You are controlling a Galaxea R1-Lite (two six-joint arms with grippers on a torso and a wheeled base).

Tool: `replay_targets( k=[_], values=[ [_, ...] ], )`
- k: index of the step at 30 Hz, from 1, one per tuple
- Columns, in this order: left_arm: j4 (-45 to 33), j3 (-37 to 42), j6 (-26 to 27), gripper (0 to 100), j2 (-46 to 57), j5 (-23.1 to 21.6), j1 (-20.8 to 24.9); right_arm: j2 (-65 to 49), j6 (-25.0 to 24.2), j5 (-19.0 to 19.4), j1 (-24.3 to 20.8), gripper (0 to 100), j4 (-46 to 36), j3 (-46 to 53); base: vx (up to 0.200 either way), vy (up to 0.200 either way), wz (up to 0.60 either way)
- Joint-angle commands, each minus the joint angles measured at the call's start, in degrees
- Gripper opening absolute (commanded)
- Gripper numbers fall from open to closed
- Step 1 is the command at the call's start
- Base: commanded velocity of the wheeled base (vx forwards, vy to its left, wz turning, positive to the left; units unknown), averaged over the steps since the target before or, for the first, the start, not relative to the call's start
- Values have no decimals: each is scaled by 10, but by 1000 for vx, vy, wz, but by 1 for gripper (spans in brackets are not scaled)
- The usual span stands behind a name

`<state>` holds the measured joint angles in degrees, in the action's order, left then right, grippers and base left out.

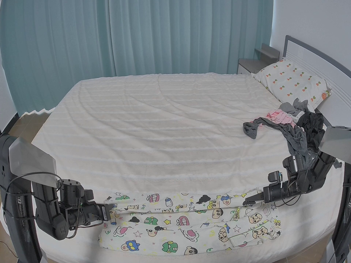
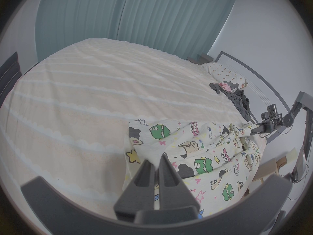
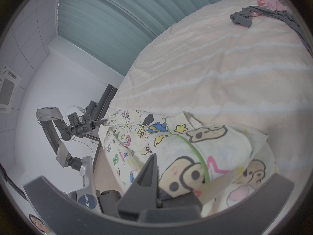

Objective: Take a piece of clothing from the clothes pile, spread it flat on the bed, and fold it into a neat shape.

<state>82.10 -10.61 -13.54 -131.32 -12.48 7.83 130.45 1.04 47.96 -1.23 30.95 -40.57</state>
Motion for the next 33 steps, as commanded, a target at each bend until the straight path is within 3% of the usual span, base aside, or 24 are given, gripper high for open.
replay_targets(
  k=[1,8,20,21,22,31,33],
  values=[
    [17,8,3,0,-4,0,-3,-35,3,3,8,0,0,34,0,0,0],
    [24,11,21,0,-34,2,-2,-44,21,-8,6,0,1,70,0,0,0],
    [79,28,21,0,-94,4,0,-37,52,-68,5,0,1,103,0,0,0],
    [79,30,21,100,-96,5,0,-35,56,-71,4,0,1,108,0,0,0],
    [79,32,21,100,-97,5,0,-35,56,-73,3,100,2,110,0,0,0],
    [79,65,19,100,-96,6,-4,-52,56,-102,9,100,4,133,0,0,0],
    [79,75,17,100,-89,6,-23,-80,56,-121,25,100,3,148,0,0,0]
  ],
)
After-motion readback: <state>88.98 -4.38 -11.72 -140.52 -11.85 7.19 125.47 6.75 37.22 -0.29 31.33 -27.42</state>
